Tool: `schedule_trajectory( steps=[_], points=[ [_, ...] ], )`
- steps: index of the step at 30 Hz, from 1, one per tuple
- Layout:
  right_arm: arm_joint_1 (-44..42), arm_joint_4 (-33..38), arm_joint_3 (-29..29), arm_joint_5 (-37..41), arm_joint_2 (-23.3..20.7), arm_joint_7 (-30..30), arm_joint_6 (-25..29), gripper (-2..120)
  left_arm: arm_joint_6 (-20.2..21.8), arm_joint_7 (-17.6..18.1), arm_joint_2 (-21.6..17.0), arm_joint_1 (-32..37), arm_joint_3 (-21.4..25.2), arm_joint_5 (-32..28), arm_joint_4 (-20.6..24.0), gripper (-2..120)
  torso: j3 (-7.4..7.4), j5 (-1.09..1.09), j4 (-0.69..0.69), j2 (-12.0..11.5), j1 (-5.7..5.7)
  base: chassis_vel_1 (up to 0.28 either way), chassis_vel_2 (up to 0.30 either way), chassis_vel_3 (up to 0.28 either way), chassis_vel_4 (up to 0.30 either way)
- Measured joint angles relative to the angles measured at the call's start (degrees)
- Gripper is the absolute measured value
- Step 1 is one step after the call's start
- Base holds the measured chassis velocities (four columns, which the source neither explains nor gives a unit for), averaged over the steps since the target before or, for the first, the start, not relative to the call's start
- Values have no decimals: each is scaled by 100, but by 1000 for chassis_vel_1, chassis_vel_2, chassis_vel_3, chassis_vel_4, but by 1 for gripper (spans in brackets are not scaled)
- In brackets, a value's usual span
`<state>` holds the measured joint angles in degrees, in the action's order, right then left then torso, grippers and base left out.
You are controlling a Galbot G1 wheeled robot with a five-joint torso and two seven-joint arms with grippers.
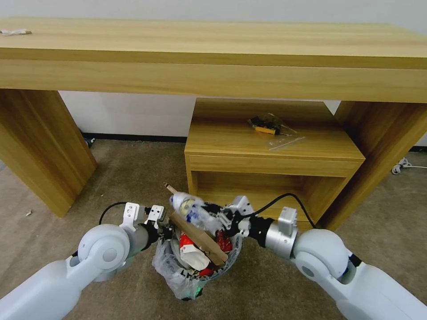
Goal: Pick up the trash bin and place the garbage on the floor into it.
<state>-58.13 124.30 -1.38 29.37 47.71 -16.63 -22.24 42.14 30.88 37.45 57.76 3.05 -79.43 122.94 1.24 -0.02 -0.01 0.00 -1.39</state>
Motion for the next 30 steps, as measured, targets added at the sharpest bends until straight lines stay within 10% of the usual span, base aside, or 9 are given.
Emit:
schedule_trajectory(
  steps=[30],
  points=[
    [-242, -307, 192, -1362, -85, -831, -139, 0, 0, -116, -39, -2, 45, 32, -13, 0, 0, 0, 0, 0, 0, 0, 0, 0, 0]
  ],
)
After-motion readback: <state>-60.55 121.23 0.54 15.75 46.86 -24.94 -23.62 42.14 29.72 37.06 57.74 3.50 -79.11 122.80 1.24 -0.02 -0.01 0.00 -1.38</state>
